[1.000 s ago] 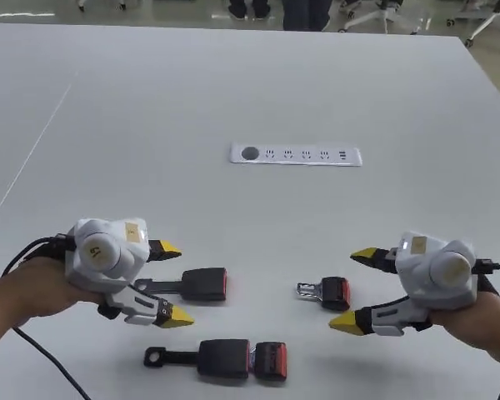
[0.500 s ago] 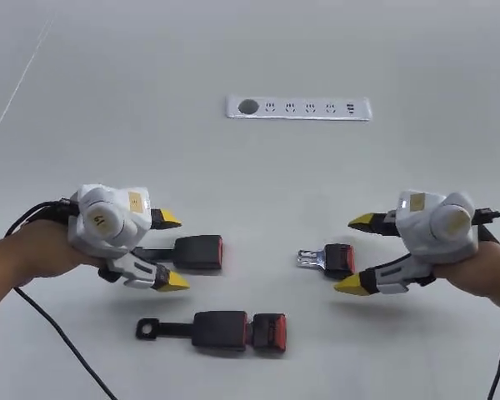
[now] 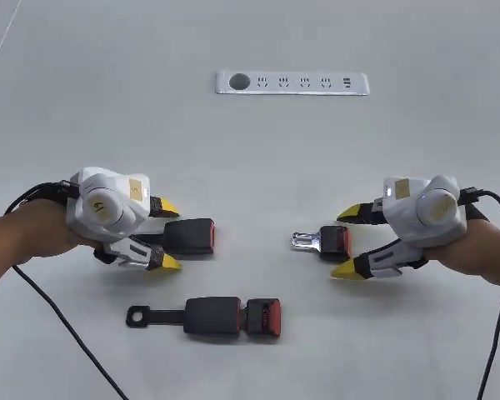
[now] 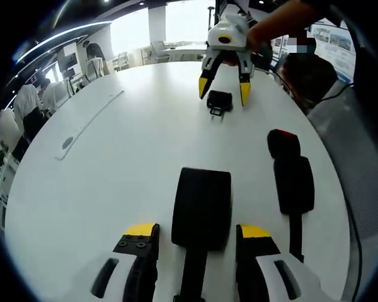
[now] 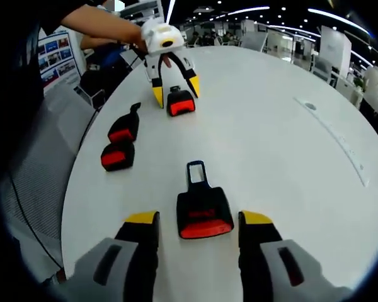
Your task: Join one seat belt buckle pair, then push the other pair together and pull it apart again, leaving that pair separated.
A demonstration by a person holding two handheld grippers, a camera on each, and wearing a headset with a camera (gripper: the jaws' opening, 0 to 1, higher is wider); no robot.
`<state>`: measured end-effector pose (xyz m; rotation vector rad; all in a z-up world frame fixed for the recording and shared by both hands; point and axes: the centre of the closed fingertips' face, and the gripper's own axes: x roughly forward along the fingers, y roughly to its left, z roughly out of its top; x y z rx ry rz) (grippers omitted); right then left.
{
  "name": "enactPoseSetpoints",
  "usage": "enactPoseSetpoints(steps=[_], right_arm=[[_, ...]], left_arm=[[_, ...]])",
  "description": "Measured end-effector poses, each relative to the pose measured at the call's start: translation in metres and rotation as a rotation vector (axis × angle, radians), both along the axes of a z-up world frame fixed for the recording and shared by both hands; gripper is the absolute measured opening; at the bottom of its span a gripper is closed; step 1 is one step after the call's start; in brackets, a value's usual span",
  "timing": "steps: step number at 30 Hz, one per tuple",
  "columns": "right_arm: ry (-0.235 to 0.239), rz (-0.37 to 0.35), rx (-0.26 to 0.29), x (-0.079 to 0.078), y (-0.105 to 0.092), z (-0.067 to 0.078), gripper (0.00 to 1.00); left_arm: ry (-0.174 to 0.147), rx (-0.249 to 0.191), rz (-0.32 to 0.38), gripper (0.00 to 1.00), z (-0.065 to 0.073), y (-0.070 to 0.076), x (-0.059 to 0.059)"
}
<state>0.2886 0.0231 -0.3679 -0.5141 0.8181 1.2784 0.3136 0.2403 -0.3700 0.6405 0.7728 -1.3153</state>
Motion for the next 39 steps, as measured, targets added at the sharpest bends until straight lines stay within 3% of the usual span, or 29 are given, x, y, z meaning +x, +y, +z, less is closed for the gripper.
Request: enactPoseSetpoints(steps=[6,8,9,28,39], right_arm=[[-0.016,0.008,-0.020,0.000,0.000,0.001,0.45],[-0.042,0.022,-0.034,0.004,-0.001,0.001,0.38],[-0.033,0.024,-0.027,0.002,0.000,0.001,0.37],[-0.068,0.097,-0.064,0.010,-0.001,0.000,0.36],[-0.071,0.110,-0.054,0.010,0.014,-0.001,0.36]], left_arm=[[-0.004,-0.005,-0.027,0.44,0.001,-0.002,-0.003],[-0.005,-0.007,-0.045,0.35,0.003,-0.005,-0.006],[-0.018,-0.010,-0.057,0.34,0.004,-0.006,-0.005],[-0.022,0.008,-0.101,0.34,0.008,-0.005,-0.013],[-0.016,0.010,-0.108,0.34,0.007,-0.004,-0.014]])
